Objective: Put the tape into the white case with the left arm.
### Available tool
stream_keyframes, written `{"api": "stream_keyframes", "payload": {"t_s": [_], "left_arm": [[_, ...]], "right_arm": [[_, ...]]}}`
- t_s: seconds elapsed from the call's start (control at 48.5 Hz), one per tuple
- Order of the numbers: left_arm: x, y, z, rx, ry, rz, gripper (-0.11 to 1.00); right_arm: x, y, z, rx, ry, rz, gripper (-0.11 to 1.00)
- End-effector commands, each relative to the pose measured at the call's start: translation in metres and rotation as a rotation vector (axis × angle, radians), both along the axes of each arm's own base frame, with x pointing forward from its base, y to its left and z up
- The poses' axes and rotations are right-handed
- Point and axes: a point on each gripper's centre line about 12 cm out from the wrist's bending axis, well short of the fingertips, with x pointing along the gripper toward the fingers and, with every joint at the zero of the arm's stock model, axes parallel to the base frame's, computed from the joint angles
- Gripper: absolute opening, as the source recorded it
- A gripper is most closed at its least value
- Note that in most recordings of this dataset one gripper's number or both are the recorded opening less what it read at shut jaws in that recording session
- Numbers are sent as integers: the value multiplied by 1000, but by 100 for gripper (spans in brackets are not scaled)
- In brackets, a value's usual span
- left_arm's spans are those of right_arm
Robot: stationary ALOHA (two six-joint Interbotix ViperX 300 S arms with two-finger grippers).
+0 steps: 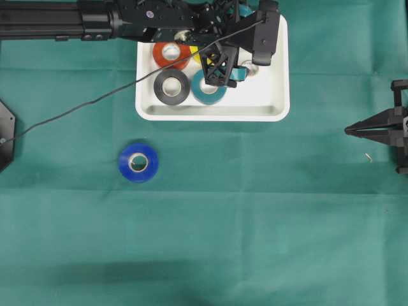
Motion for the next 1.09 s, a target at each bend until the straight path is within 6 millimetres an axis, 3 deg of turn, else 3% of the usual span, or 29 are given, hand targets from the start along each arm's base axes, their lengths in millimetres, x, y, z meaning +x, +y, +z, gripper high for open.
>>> {"api": "stream_keyframes", "payload": {"t_s": [0.0,0.268,0.66,1.072], "left_arm": [[2,0,25,9,-58,5,99],[-14,-20,35,-6,-54,-9,98],[-83,-65,44,-62,-42,-13,98],[-131,-92,49,-110,-68,-2,98]], "right_arm": [[2,0,3,1,-11,-2,-9],[2,0,4,0,-12,0,-9],[2,0,3,1,-14,-2,-9],[2,0,3,1,-14,-2,-9]]}}
